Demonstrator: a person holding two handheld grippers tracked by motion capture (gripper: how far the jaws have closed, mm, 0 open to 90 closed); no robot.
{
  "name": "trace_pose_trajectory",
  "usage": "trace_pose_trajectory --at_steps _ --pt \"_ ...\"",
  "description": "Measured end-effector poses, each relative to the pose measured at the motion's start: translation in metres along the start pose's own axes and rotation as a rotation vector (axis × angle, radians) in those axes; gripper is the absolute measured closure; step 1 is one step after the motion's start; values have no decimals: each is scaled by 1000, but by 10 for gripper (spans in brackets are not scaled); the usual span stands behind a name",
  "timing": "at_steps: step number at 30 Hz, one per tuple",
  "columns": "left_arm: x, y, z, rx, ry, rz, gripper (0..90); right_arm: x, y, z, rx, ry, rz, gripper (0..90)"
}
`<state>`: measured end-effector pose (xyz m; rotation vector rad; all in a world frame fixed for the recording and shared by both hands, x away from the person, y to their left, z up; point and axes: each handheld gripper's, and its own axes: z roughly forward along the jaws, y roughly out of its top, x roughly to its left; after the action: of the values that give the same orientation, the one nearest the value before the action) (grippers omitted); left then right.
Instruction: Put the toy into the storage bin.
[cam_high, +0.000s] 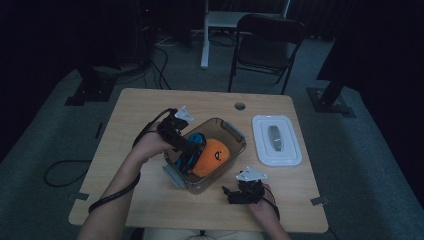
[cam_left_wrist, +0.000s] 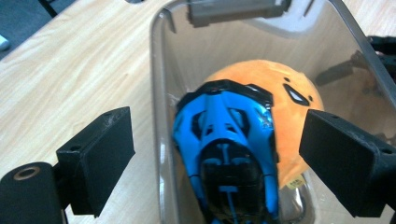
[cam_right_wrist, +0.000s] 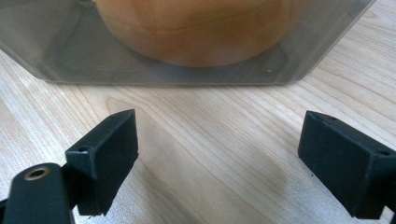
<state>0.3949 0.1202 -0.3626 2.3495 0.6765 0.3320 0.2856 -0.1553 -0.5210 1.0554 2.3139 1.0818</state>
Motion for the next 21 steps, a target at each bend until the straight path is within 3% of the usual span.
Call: trace_pose_trajectory --at_steps 13,21 --pt "43 -38 -7 -47 112 -109 111 0 0 0 3 1 2 118" --pt "66 -70 -1 -90 142 -177 111 -1 1 -1 0 7 9 118"
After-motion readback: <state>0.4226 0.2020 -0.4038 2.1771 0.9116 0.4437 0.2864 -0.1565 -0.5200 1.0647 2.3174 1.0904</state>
